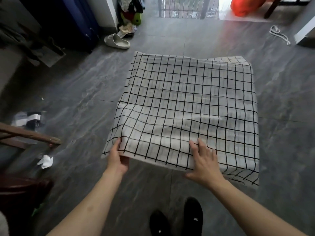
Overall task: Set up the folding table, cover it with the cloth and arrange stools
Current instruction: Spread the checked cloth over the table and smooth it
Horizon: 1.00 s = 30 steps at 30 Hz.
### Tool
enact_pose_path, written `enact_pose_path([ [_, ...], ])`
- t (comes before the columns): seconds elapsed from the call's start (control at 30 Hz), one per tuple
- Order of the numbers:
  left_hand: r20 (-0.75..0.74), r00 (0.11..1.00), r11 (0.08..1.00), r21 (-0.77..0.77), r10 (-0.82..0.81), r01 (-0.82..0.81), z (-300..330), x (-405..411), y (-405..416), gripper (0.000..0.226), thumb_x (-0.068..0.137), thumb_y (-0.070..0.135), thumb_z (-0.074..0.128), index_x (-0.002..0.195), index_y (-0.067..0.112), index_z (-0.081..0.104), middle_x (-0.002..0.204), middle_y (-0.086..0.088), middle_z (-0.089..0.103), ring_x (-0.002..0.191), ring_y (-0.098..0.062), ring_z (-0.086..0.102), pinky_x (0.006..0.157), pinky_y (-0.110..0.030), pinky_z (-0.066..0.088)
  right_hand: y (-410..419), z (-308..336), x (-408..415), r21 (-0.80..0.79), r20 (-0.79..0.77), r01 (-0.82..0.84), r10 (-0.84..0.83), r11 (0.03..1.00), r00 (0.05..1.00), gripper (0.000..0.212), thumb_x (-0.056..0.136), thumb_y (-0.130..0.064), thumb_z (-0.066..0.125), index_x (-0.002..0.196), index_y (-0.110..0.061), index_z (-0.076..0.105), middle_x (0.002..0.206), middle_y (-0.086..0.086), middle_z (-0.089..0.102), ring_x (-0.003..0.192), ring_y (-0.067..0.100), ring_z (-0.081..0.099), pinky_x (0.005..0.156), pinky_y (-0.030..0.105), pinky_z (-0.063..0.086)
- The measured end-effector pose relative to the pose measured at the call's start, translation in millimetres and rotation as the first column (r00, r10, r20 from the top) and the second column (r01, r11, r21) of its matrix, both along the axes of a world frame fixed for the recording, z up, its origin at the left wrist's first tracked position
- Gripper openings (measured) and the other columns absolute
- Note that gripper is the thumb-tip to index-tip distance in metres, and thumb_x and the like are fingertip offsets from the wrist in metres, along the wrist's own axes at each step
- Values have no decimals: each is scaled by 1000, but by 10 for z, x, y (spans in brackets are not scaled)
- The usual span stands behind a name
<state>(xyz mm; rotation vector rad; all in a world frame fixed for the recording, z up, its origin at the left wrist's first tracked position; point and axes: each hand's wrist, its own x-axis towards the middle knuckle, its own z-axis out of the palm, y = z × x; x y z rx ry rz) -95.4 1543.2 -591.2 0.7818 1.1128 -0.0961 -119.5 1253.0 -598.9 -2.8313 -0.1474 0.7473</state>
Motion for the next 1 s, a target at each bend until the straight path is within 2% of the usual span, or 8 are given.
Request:
enact_pose_path([
  [0.13,81,995,998,5,-59,59,123,33,188,16,96,18,53,95,13,67,81,-4,74,70,-15,72,63,-27,60,35,-152,-18,-120,116,54,-40,991,992,123,61,-27,87,152,-21,5,155,11,11,143,31,21,110,62,28],
  [0.2,76,993,994,58,-94,90,134,17,332,13,94,17,54,90,16,67,82,-3,72,72,-17,70,72,-29,59,1,-147,-3,-126,184,124,-100,984,978,97,74,-8,72,151,-19,14,156,10,18,142,30,25,108,59,32],
  [0.3,42,994,990,107,-97,92,198,-35,540,7,90,18,61,92,17,68,94,-5,69,82,-21,66,85,-37,54,-106,-73,70,-170,191,207,-174,963,966,65,89,-5,52,148,-21,31,158,2,26,143,24,28,107,54,32],
  [0.43,23,999,978,207,-23,17,241,-72,859,10,88,9,63,94,16,68,86,0,71,78,-15,65,53,-22,56,-280,44,181,-169,184,301,-270,939,945,33,89,-6,48,118,-19,57,138,-1,46,122,25,47,92,53,42],
  [0.6,-29,996,954,293,82,-70,293,-225,1160,19,84,9,70,103,11,64,95,-6,67,72,-15,64,46,-22,53,-118,172,284,-158,229,214,-175,964,957,21,87,-6,51,99,-21,61,113,-1,61,106,25,56,86,46,42],
  [0.73,-79,985,938,326,152,-118,218,-402,1334,25,82,14,73,105,11,64,109,-11,68,84,-24,67,71,-39,57,109,230,298,-123,233,140,-109,982,966,19,89,-5,45,93,-20,56,100,-1,62,97,25,58,80,41,43],
  [0.9,-143,958,916,355,250,-186,230,-597,1594,13,86,10,68,85,18,58,85,-3,68,59,-12,64,46,-26,53,274,190,247,-82,176,-36,51,996,983,33,87,-8,49,115,-22,59,114,-2,60,110,24,54,85,42,45],
  [1.0,-200,960,953,269,198,-140,227,-672,1702,8,92,14,62,85,18,60,60,-1,70,46,-10,65,39,-24,53,302,154,208,-38,130,-47,51,998,990,31,88,-8,47,114,-20,57,113,-1,57,108,23,54,75,37,47],
])
